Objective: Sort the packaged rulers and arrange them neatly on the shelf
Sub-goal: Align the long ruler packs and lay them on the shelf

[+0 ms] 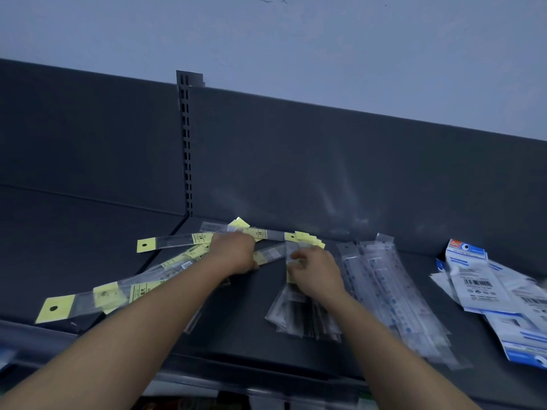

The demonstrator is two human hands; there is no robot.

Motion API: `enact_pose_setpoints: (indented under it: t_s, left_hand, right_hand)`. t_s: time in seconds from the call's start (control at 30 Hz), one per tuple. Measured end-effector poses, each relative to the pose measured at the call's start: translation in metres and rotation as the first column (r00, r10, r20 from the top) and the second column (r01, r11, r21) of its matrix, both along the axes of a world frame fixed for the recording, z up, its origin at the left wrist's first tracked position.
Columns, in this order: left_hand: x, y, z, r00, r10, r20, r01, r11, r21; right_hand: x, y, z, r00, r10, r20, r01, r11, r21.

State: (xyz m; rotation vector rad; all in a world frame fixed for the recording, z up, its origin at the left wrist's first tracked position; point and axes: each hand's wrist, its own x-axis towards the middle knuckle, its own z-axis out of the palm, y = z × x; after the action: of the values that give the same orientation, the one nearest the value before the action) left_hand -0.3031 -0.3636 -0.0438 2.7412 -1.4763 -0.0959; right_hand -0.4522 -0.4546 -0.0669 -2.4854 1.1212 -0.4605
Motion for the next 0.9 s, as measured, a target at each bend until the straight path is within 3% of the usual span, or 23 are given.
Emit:
enact_pose_setpoints:
  t_s: [0.17, 0.27, 0.33, 0.43, 0.5, 0.6, 0.77, 0.9]
  left_hand:
    - [0.018, -0.004, 0.004, 0.967, 0.084, -0.24, -0.107, 0.991, -0.085]
    - [0.029, -0.01, 0.006, 0.987, 0.118, -0.109, -0.138, 0.97, -0.2]
    - [0.037, -0.015, 0.003, 0.995, 0.085, -0.048, -0.091, 0.984, -0.156]
    - [0.049, -0.017, -0.001, 0.987, 0.037, -0.154, -0.039, 0.999, -0.01]
    - [0.057, -0.02, -0.002, 0.99, 0.05, -0.132, -0.043, 0.997, 0.058]
    - [0.058, -0.023, 0.003, 0.994, 0.061, -0.091, -0.054, 0.996, 0.073]
    - [0.053, -0.027, 0.013, 0.95, -0.042, -0.309, 0.005, 0.993, -0.119]
    - [0.05, -0.022, 0.029, 0.951, -0.097, -0.292, 0.028, 0.972, -0.232]
  right_hand:
    - [0.005, 0.004, 0.002, 0.994, 0.053, -0.092, -0.06, 0.995, -0.083]
    - [0.005, 0.004, 0.002, 0.99, 0.058, -0.13, -0.071, 0.993, -0.098]
    - [0.006, 0.003, 0.001, 0.99, 0.057, -0.131, -0.072, 0.991, -0.11]
    - [0.007, 0.001, 0.001, 0.99, 0.048, -0.131, -0.064, 0.99, -0.124]
    - [0.009, 0.0, 0.0, 0.99, 0.047, -0.133, -0.064, 0.99, -0.128]
    - [0.011, 0.0, 0.001, 0.991, 0.046, -0.128, -0.064, 0.988, -0.141]
    - [0.018, -0.001, 0.0, 0.992, 0.042, -0.118, -0.057, 0.99, -0.132]
    - [0.022, -0.003, 0.002, 0.995, 0.047, -0.09, -0.057, 0.993, -0.105]
